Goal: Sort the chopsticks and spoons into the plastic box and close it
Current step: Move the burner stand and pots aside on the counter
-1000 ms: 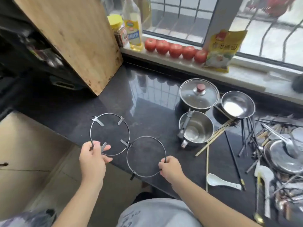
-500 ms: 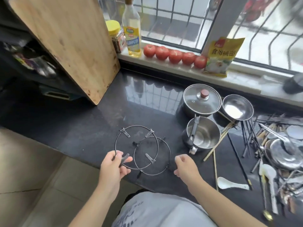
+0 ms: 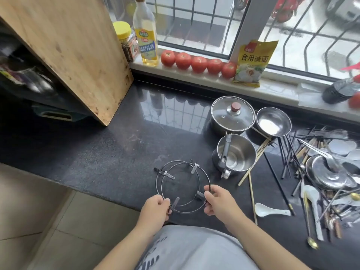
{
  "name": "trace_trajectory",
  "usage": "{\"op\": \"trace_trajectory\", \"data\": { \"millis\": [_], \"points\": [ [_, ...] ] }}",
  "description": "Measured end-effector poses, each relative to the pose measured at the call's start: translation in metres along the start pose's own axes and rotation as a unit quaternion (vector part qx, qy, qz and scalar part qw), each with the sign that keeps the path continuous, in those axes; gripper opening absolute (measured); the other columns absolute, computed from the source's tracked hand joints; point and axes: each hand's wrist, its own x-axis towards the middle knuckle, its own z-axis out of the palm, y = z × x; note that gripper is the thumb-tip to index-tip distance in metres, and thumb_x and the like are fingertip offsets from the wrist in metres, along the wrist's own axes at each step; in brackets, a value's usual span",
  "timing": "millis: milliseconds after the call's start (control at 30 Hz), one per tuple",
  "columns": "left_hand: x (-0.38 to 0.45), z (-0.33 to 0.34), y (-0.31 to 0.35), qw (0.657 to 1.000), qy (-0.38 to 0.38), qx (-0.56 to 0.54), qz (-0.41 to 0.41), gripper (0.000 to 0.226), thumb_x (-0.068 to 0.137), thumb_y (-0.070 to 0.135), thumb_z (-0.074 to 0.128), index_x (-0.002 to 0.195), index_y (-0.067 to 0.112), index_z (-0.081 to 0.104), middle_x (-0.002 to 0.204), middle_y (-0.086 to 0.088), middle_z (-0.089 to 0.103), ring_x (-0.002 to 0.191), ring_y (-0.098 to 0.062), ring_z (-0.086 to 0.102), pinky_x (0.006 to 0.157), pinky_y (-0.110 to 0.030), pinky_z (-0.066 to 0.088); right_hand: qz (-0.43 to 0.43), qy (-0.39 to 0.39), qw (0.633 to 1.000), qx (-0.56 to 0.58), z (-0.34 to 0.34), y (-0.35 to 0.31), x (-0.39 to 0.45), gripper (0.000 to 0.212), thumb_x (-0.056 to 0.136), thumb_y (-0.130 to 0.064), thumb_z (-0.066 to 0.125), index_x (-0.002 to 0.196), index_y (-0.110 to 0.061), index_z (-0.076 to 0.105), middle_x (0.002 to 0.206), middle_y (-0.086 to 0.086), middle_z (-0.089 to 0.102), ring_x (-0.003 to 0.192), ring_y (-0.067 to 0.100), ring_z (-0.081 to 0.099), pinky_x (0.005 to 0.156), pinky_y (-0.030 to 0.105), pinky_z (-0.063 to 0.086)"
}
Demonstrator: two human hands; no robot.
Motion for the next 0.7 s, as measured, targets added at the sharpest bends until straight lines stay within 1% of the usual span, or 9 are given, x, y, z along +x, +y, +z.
{"op": "trace_trajectory", "data": {
  "millis": [67,133,200,333,500,533,600,667,700],
  "points": [
    [0.007,-0.005,-0.006,0.997,0.029,0.077,0.004,0.031,0.098,0.026,0.056,0.071,0.014,0.051,0.064,0.000,0.070,0.056,-0.019,0.058,0.063,-0.038,0.051,0.000,0.002,1.000,-0.019,0.009,0.004,0.004,0.021,0.099,-0.011,0.051,0.115,-0.019,0.062,0.074,0.000,0.060,0.054,0.016,0.062,0.061,0.031,0.056],
    [0.012,-0.007,-0.006,0.989,0.055,0.137,0.007,0.033,0.096,0.029,0.054,0.067,0.016,0.045,0.070,-0.004,0.072,0.069,-0.027,0.064,0.070,-0.041,0.052,-0.013,0.017,0.999,-0.034,0.015,0.002,0.009,0.020,0.098,-0.012,0.051,0.107,-0.025,0.064,0.073,-0.004,0.062,0.054,0.014,0.062,0.066,0.033,0.057],
    [0.017,-0.006,0.000,0.982,0.067,0.173,0.012,0.033,0.095,0.031,0.051,0.067,0.016,0.041,0.076,-0.007,0.071,0.077,-0.030,0.064,0.068,-0.040,0.049,-0.035,0.041,0.997,-0.057,0.019,-0.005,0.016,0.022,0.097,-0.013,0.051,0.100,-0.031,0.063,0.070,-0.001,0.064,0.051,0.010,0.060,0.067,0.030,0.056],
    [0.022,-0.005,0.013,0.973,0.071,0.221,0.005,0.032,0.098,0.031,0.046,0.071,0.014,0.041,0.077,-0.005,0.060,0.070,-0.026,0.052,0.059,-0.037,0.034,-0.049,0.069,0.994,-0.069,0.025,-0.013,0.029,0.024,0.097,-0.014,0.051,0.112,-0.030,0.061,0.077,0.003,0.067,0.047,0.008,0.059,0.051,0.015,0.047],
    [0.024,-0.003,0.013,0.964,0.074,0.254,-0.005,0.030,0.102,0.031,0.042,0.076,0.015,0.043,0.084,-0.004,0.058,0.076,-0.026,0.052,0.065,-0.037,0.036,-0.028,0.081,0.992,-0.096,0.031,-0.004,0.032,0.028,0.097,-0.017,0.051,0.122,-0.026,0.059,0.092,0.006,0.069,0.055,0.015,0.064,0.044,0.013,0.043],
    [0.025,-0.002,0.011,0.964,0.073,0.257,-0.007,0.030,0.102,0.032,0.042,0.077,0.015,0.043,0.086,-0.005,0.059,0.078,-0.028,0.053,0.066,-0.037,0.037,-0.025,0.082,0.991,-0.103,0.031,-0.002,0.032,0.028,0.097,-0.018,0.051,0.122,-0.026,0.059,0.091,0.004,0.068,0.058,0.017,0.066,0.048,0.015,0.047],
    [0.024,-0.001,0.009,0.963,0.070,0.260,-0.006,0.030,0.102,0.033,0.041,0.077,0.016,0.043,0.088,-0.005,0.060,0.082,-0.031,0.055,0.068,-0.038,0.038,-0.025,0.086,0.988,-0.125,0.031,0.001,0.034,0.027,0.095,-0.023,0.052,0.120,-0.028,0.060,0.091,-0.001,0.068,0.068,0.022,0.070,0.067,0.027,0.057],
    [0.024,-0.001,0.008,0.961,0.071,0.266,-0.002,0.030,0.102,0.033,0.040,0.077,0.016,0.042,0.090,-0.006,0.060,0.084,-0.032,0.055,0.069,-0.038,0.039,-0.026,0.085,0.986,-0.141,0.031,0.003,0.034,0.027,0.094,-0.026,0.054,0.120,-0.029,0.060,0.092,-0.004,0.067,0.076,0.026,0.071,0.079,0.039,0.057],
    [0.024,-0.002,0.008,0.960,0.074,0.269,0.000,0.029,0.102,0.033,0.039,0.077,0.017,0.042,0.091,-0.006,0.061,0.085,-0.032,0.055,0.070,-0.038,0.039,-0.028,0.084,0.985,-0.145,0.032,0.004,0.034,0.028,0.093,-0.028,0.054,0.120,-0.029,0.060,0.092,-0.006,0.066,0.078,0.027,0.071,0.081,0.041,0.057]
  ]
}}
